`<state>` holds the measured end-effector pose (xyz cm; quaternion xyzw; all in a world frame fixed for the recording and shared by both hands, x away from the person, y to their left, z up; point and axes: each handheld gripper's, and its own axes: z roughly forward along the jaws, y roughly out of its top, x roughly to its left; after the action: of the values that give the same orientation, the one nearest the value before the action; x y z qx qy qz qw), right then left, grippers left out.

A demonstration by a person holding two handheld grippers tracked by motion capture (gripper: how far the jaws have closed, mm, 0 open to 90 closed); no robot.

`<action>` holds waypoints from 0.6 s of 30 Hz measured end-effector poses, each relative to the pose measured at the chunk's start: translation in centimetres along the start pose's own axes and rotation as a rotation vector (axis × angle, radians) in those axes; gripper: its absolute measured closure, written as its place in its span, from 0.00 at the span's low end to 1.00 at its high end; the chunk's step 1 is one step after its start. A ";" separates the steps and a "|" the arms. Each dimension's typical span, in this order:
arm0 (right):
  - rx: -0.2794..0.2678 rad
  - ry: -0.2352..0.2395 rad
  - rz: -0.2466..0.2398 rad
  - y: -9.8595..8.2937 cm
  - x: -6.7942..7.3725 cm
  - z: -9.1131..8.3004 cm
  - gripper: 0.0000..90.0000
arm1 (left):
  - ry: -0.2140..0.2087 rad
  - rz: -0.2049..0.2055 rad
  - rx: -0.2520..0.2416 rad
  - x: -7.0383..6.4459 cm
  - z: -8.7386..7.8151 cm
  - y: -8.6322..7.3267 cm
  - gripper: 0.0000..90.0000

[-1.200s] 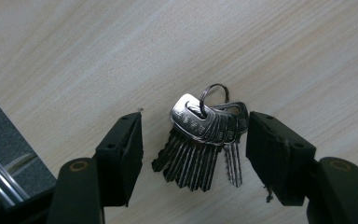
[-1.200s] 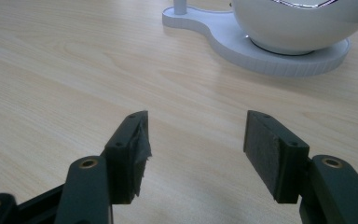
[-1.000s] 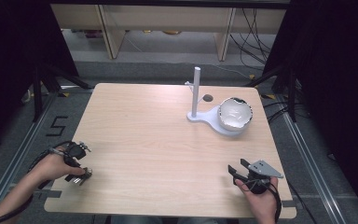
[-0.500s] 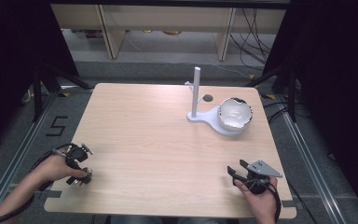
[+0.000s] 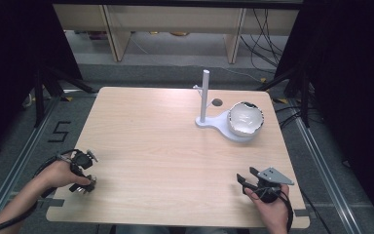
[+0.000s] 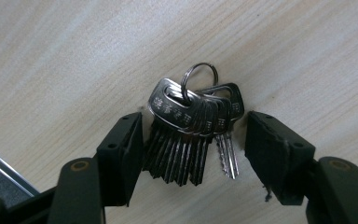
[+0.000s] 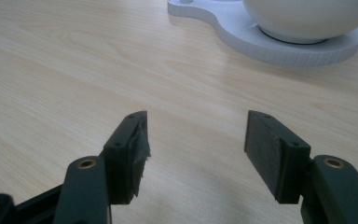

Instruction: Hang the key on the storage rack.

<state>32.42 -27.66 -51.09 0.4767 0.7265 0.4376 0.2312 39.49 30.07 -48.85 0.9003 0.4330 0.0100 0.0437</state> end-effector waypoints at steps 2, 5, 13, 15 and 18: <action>0.004 0.002 -0.002 0.0 0.0 0.0 0.45 | -0.001 -0.004 0.005 0.0 0.0 -0.1 0.45; 0.005 0.003 -0.004 0.0 0.0 0.0 0.45 | 0.001 0.003 0.015 0.0 -0.2 -0.1 0.54; -0.001 0.008 -0.004 0.0 0.0 0.0 0.45 | 0.000 -0.010 0.018 -0.3 -0.3 -0.4 0.70; -0.002 0.008 -0.007 0.0 0.0 0.0 0.45 | 0.000 -0.012 0.016 -0.4 -0.3 -0.3 0.75; -0.002 0.012 -0.030 0.0 -0.2 0.1 0.45 | 0.003 0.003 0.021 -0.5 -0.3 -0.3 0.81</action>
<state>32.62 -27.83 -51.14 0.4630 0.7346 0.4376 0.2336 38.92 29.89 -48.52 0.9012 0.4320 0.0070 0.0336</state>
